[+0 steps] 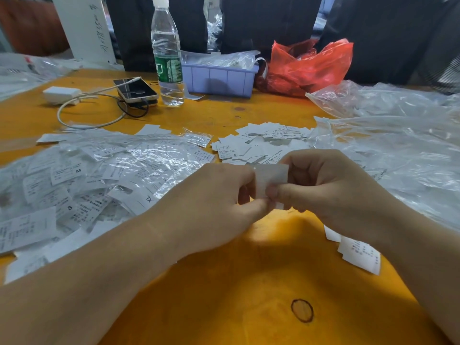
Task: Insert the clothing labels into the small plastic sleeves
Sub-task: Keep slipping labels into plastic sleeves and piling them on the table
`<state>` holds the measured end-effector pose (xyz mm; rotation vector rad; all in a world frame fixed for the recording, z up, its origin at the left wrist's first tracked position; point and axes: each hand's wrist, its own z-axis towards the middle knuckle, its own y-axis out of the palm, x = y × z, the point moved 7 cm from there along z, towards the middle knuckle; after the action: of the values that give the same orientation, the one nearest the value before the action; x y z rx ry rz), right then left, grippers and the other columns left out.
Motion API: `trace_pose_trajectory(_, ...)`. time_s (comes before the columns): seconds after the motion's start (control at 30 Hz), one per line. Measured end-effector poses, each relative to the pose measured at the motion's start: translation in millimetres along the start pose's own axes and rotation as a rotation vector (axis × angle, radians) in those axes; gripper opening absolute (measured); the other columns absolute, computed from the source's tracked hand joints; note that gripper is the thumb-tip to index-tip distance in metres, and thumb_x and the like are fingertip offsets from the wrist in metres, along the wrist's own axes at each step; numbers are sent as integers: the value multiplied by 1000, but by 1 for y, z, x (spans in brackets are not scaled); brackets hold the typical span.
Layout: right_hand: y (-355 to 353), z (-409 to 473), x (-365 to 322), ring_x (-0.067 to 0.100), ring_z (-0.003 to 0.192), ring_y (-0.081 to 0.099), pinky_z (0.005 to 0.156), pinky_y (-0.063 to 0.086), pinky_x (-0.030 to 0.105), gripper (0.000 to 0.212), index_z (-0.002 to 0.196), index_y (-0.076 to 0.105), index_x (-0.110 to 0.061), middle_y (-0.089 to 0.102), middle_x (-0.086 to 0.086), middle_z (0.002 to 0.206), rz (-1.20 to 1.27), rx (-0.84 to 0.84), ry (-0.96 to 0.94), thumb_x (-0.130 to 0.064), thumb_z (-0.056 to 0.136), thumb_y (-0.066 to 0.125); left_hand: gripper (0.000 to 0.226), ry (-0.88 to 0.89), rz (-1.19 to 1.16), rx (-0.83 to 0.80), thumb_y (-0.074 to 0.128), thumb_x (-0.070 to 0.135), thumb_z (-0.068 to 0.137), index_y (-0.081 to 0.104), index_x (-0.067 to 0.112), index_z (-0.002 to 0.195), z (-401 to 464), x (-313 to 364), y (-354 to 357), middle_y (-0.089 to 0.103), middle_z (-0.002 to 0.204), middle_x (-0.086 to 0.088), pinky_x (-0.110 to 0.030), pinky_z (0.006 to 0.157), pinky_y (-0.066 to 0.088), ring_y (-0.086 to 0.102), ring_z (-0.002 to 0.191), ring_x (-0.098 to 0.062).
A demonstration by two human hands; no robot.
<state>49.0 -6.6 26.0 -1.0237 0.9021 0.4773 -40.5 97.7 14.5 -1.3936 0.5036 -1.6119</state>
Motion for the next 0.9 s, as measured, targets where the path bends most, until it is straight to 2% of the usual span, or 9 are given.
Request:
trace_pose_trajectory(0.1,0,1,2,22,62,60,55,48,24,4,86,71,-5,69,10,69,68,-15,24,-6,84,67,30,25,-15,32,64,50,83,55,26,67,0,1,-3,57,81,25,-17,56,39,51,63,-2)
trace_pose_trajectory(0.23,0,0,3,19,62,61,57,51,25,9,89,70,-4,70,11,71,142,-24,59,3,87,64,30,39,-30,63,64,50,82,54,27,66,0,2,-6,57,74,23,-14,53,38,50,59,-1)
trace_pose_trajectory(0.33,1,1,4,25,64,63,59,52,27,12,92,70,-6,71,14,73,147,-23,74,4,85,65,29,52,-52,64,63,48,81,54,26,65,0,4,-7,56,67,21,-13,50,36,48,56,-2)
trace_pose_trajectory(0.43,1,0,5,31,69,64,62,54,29,15,96,69,-9,72,11,75,134,-29,90,0,84,66,25,55,-52,86,67,36,83,57,23,65,1,4,-8,54,61,10,-16,48,34,46,53,-6)
trace_pose_trajectory(0.53,-1,0,7,19,65,64,63,55,29,18,99,68,-16,72,7,75,93,6,101,-8,83,68,26,34,-23,166,68,32,82,53,24,62,0,4,-14,52,57,10,-18,45,33,46,50,-8)
trace_pose_trajectory(0.63,1,-2,3,19,64,63,63,54,31,13,94,69,-22,70,4,73,39,13,81,-29,83,72,19,41,119,214,58,34,75,48,25,62,-2,7,-18,46,51,5,-25,47,38,46,50,-11)
trace_pose_trajectory(0.77,10,-3,1,16,67,65,64,55,25,42,85,71,-20,71,4,75,71,-73,119,-60,72,67,11,141,355,207,50,30,72,43,25,65,-4,20,-18,38,55,10,-28,48,39,42,52,-16)
trace_pose_trajectory(0.83,9,-2,1,15,67,65,64,55,26,42,87,71,-18,71,4,76,94,-59,129,-58,74,71,9,170,380,187,50,29,73,47,24,66,-4,22,-16,39,56,9,-29,48,41,42,52,-18)
trace_pose_trajectory(0.9,5,-1,3,18,66,63,63,55,28,34,92,70,-12,70,6,74,129,-16,122,-42,78,73,9,199,378,162,52,30,74,50,23,69,-5,24,-13,42,59,9,-30,49,41,43,53,-18)
